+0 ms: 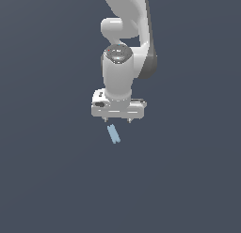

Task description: Pick up the object and move it to a goal position.

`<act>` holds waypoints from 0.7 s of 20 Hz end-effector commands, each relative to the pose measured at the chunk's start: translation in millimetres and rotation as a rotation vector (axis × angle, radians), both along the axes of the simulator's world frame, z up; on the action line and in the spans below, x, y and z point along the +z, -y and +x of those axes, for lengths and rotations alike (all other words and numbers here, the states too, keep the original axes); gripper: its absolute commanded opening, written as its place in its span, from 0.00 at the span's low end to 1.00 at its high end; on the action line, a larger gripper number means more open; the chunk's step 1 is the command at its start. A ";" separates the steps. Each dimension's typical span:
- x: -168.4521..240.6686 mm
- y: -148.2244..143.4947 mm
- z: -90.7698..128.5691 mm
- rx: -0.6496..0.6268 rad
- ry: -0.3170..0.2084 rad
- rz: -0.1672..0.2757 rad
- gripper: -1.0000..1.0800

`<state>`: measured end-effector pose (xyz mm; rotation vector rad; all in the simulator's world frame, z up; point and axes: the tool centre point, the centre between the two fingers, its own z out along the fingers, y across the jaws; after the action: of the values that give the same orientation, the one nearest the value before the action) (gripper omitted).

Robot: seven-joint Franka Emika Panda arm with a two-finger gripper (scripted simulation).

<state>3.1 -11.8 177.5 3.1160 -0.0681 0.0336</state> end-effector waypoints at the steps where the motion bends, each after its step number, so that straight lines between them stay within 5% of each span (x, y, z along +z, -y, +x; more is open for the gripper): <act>1: 0.0 0.0 0.0 0.000 0.000 0.000 0.96; 14: 15.7 19.5 4.3 -0.004 0.011 -0.011 0.96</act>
<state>7.7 -31.7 194.2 3.1051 -0.0778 0.0521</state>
